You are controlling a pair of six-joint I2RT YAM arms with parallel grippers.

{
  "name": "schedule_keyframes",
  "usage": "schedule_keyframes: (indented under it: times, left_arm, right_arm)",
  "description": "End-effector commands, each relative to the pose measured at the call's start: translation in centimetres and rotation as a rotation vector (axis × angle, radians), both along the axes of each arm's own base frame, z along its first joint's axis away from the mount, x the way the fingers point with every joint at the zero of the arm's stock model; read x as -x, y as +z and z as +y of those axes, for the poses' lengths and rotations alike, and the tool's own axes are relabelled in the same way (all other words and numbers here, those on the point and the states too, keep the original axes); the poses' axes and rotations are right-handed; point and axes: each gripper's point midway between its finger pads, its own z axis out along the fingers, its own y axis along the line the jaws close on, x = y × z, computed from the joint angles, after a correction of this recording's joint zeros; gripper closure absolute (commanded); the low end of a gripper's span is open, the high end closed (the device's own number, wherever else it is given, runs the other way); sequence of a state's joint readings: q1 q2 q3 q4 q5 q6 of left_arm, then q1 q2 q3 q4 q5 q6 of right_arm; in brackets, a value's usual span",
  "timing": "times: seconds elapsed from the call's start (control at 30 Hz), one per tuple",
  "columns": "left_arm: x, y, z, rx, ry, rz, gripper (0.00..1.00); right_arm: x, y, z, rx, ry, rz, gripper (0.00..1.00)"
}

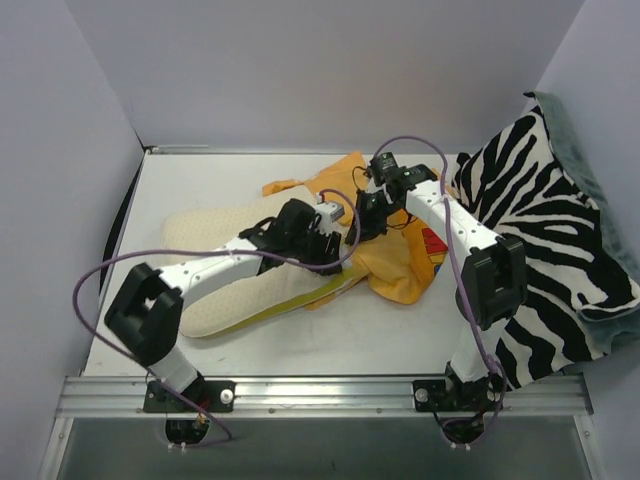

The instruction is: Put the pillow into the pillowcase

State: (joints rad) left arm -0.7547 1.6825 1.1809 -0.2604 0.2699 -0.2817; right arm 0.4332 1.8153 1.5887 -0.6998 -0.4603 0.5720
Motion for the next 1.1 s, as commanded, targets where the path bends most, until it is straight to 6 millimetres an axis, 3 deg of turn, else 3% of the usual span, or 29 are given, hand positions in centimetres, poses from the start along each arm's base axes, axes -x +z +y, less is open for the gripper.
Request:
schedule_keyframes:
  times: [0.0, 0.07, 0.1, 0.13, 0.2, 0.23, 0.27, 0.3, 0.37, 0.43, 0.47, 0.53, 0.57, 0.63, 0.67, 0.73, 0.83, 0.87, 0.93, 1.03, 1.07]
  left_arm:
    - [2.4, 6.7, 0.0, 0.203, -0.059, -0.051, 0.4]
    - [1.9, 8.5, 1.4, 0.209, 0.012, -0.127, 0.1]
    - [1.4, 9.4, 1.9, 0.212, 0.044, -0.159, 0.03]
    - [0.8, 9.8, 2.9, 0.192, 0.069, -0.185, 0.03]
    - [-1.6, 11.8, 5.0, 0.131, 0.17, -0.271, 0.03]
    - [-3.0, 11.6, 7.4, 0.06, 0.201, -0.282, 0.03]
    - [-4.1, 11.2, 8.2, 0.026, 0.205, -0.286, 0.03]
    - [-5.5, 12.5, 9.0, 0.013, 0.219, -0.325, 0.03]
    - [-8.6, 11.3, 12.3, -0.091, 0.279, -0.343, 0.03]
    - [-11.1, 11.9, 13.6, -0.114, 0.302, -0.37, 0.03]
    - [-12.4, 10.3, 14.2, -0.145, 0.31, -0.346, 0.03]
    - [-13.5, 9.5, 14.3, -0.202, 0.275, -0.364, 0.02]
    - [-13.7, 8.0, 14.1, -0.221, 0.258, -0.335, 0.03]
    - [-12.6, 6.8, 12.9, -0.177, 0.185, -0.286, 0.03]
    - [-11.0, 7.5, 11.0, -0.089, 0.092, -0.272, 0.03]
    - [-8.2, 7.0, 8.8, -0.055, 0.009, -0.258, 0.03]
    - [-2.2, 5.4, 6.5, -0.06, -0.128, -0.221, 0.03]
    - [-0.3, 4.8, 6.3, -0.066, -0.158, -0.206, 0.02]
    - [2.1, 4.4, 5.5, -0.096, -0.199, -0.211, 0.03]
    - [3.2, 3.1, 5.5, -0.163, -0.226, -0.232, 0.03]
    - [3.2, 1.8, 5.4, -0.201, -0.246, -0.217, 0.02]
  right_arm:
    - [-0.9, 1.2, 2.2, -0.091, -0.013, -0.006, 1.0]
    - [-0.2, 0.3, 2.6, -0.077, 0.016, 0.009, 0.99]
    - [0.1, 0.1, 2.7, -0.077, 0.03, 0.012, 0.96]
    - [0.5, -0.2, 3.0, -0.07, 0.065, 0.006, 0.94]
    - [1.3, -0.4, 3.2, -0.063, 0.115, -0.005, 0.77]
    - [2.0, -0.3, 2.8, -0.045, 0.141, -0.009, 0.68]
    - [2.4, -0.3, 2.4, -0.02, 0.173, -0.022, 0.53]
    - [2.9, -0.4, 1.9, 0.001, 0.189, -0.021, 0.47]
    - [3.8, 0.3, 0.9, 0.038, 0.21, -0.026, 0.37]
    - [3.5, 1.5, -0.1, 0.08, 0.213, -0.072, 0.34]
    - [3.1, 1.9, -0.4, 0.097, 0.204, -0.093, 0.33]
    - [2.2, 3.0, -0.9, 0.119, 0.173, -0.12, 0.35]
    - [2.0, 3.1, -1.3, 0.139, 0.158, -0.123, 0.41]
    - [2.5, 2.5, -2.2, 0.183, 0.131, -0.083, 0.45]
    - [2.9, 2.1, -2.8, 0.205, 0.12, -0.062, 0.5]
    - [5.0, 0.8, -3.8, 0.229, 0.105, 0.009, 0.53]
    - [7.1, 0.4, -5.2, 0.237, 0.058, 0.049, 0.57]
    - [8.4, -0.5, -5.9, 0.244, 0.051, 0.089, 0.57]
    - [9.5, -0.3, -6.4, 0.215, 0.034, 0.11, 0.57]
    - [10.6, -0.8, -7.0, 0.194, 0.006, 0.131, 0.56]
    - [10.6, -1.0, -6.9, 0.179, -0.011, 0.137, 0.54]
